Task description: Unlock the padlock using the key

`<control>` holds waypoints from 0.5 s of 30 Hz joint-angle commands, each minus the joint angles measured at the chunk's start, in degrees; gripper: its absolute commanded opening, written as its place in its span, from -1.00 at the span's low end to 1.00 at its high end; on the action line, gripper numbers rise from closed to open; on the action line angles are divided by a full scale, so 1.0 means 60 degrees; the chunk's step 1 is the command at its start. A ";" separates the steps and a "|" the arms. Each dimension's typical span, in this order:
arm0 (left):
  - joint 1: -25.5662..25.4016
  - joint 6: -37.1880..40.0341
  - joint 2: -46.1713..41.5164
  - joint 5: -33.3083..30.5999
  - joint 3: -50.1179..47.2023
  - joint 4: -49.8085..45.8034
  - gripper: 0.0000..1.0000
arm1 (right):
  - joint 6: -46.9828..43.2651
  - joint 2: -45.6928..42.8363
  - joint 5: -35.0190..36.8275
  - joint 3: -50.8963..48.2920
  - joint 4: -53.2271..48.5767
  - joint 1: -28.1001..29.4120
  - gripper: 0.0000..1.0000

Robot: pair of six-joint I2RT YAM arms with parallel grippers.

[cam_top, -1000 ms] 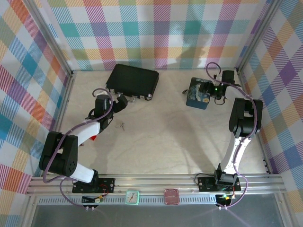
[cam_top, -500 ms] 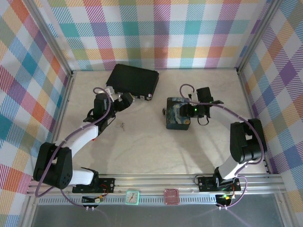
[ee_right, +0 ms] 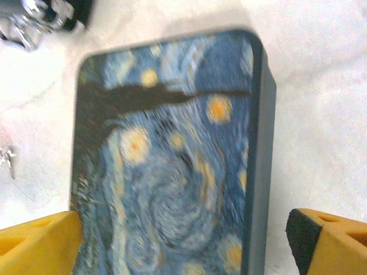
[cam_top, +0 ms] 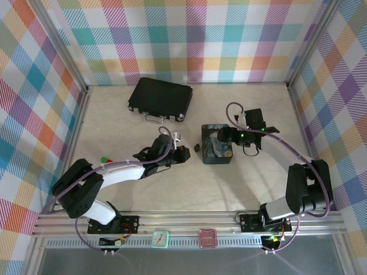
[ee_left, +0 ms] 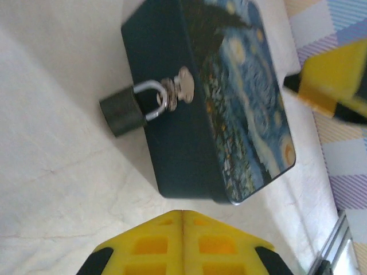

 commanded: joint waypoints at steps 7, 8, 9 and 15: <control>-0.0746 -0.0346 0.1715 0.0325 0.0833 0.1296 -1.00 | -0.0181 0.1821 -0.0489 0.1239 0.0004 -0.0013 0.85; -0.0787 -0.0362 0.1887 0.0361 0.0966 0.1345 -1.00 | -0.0224 0.1917 -0.0734 0.1278 0.0112 -0.0016 0.85; -0.0819 -0.0371 0.2033 0.0382 0.1086 0.1326 -1.00 | -0.0229 0.2013 -0.0958 0.1314 0.0212 -0.0013 0.84; -0.1289 -0.0724 0.2833 0.0537 0.1739 0.1502 -1.00 | -0.0458 0.2898 -0.2568 0.2193 0.0363 0.0152 0.76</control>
